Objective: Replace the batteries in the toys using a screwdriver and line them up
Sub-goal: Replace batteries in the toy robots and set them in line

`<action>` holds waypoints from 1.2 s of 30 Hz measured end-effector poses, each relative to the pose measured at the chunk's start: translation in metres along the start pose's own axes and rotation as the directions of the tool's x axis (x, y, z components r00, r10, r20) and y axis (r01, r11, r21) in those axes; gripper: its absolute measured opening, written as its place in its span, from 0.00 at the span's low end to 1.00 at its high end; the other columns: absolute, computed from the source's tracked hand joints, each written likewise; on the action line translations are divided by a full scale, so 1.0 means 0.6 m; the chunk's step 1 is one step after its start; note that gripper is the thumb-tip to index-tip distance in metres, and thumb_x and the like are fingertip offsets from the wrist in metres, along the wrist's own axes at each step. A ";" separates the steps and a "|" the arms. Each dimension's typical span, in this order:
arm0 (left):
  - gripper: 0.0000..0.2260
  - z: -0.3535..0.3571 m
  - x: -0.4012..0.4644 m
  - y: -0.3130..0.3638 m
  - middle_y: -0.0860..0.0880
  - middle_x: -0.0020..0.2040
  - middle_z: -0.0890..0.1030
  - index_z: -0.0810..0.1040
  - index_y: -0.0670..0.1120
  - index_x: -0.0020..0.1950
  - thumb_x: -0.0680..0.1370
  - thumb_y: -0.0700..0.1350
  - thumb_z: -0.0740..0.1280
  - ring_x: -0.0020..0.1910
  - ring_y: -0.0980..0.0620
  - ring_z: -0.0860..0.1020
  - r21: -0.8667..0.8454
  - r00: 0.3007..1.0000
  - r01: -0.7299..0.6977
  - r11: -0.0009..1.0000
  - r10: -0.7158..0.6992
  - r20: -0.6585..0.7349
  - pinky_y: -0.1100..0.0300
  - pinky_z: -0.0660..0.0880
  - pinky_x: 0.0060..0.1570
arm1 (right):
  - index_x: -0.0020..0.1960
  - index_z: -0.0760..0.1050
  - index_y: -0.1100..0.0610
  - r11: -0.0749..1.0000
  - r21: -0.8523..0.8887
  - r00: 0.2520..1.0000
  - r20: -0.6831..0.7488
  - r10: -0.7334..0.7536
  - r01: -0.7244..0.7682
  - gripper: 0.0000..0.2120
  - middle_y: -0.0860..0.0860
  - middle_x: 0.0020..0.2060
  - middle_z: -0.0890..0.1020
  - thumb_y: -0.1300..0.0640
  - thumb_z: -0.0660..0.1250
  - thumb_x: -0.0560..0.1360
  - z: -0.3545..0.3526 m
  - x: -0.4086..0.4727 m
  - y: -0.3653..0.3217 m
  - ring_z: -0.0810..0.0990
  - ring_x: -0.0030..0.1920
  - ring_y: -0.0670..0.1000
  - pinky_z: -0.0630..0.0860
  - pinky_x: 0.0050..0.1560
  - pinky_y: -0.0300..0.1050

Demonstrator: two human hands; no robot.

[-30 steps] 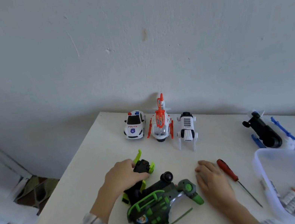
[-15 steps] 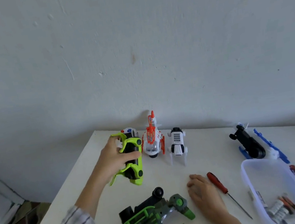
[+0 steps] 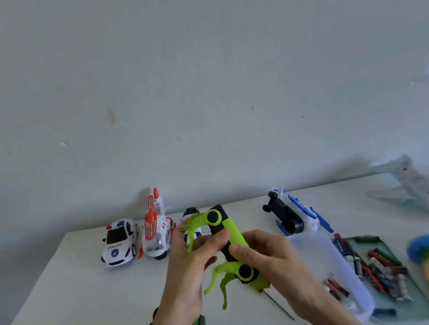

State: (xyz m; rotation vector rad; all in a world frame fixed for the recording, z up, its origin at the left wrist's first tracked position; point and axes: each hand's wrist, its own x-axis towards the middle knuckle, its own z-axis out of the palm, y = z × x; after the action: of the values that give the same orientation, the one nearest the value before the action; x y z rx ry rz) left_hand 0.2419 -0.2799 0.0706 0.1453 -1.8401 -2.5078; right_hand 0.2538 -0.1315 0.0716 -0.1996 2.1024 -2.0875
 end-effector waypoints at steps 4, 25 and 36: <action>0.25 0.049 -0.007 -0.011 0.38 0.44 0.84 0.76 0.44 0.56 0.60 0.40 0.76 0.42 0.45 0.84 -0.042 0.998 -0.014 0.999 0.016 0.058 0.59 0.79 0.38 | 0.51 0.79 0.59 0.999 0.008 0.999 0.022 0.046 -0.047 0.23 0.56 0.38 0.85 0.43 0.75 0.65 -0.053 -0.014 -0.012 0.81 0.33 0.51 0.74 0.31 0.41; 0.37 0.010 -0.062 -0.019 0.45 0.46 0.85 0.79 0.43 0.55 0.49 0.53 0.85 0.43 0.47 0.84 -0.147 0.989 -0.102 0.984 0.084 -0.126 0.56 0.81 0.38 | 0.48 0.66 0.59 0.982 0.021 0.967 -0.179 -0.181 0.188 0.12 0.51 0.34 0.75 0.49 0.58 0.80 -0.089 -0.012 -0.027 0.77 0.31 0.49 0.79 0.36 0.53; 0.29 -0.062 -0.036 -0.011 0.48 0.50 0.82 0.68 0.48 0.66 0.67 0.33 0.70 0.47 0.45 0.83 -0.187 0.941 -0.306 0.933 0.268 -0.205 0.48 0.80 0.46 | 0.65 0.68 0.54 0.477 -0.877 0.970 0.068 0.235 -0.054 0.27 0.53 0.57 0.72 0.47 0.70 0.71 -0.021 0.012 0.147 0.73 0.56 0.54 0.71 0.57 0.48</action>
State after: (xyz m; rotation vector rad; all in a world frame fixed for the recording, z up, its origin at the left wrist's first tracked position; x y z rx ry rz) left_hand 0.2670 -0.3116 0.0544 0.0814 -1.3962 -2.3810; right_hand 0.2463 -0.1200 -0.0167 -0.2957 2.7224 -0.6551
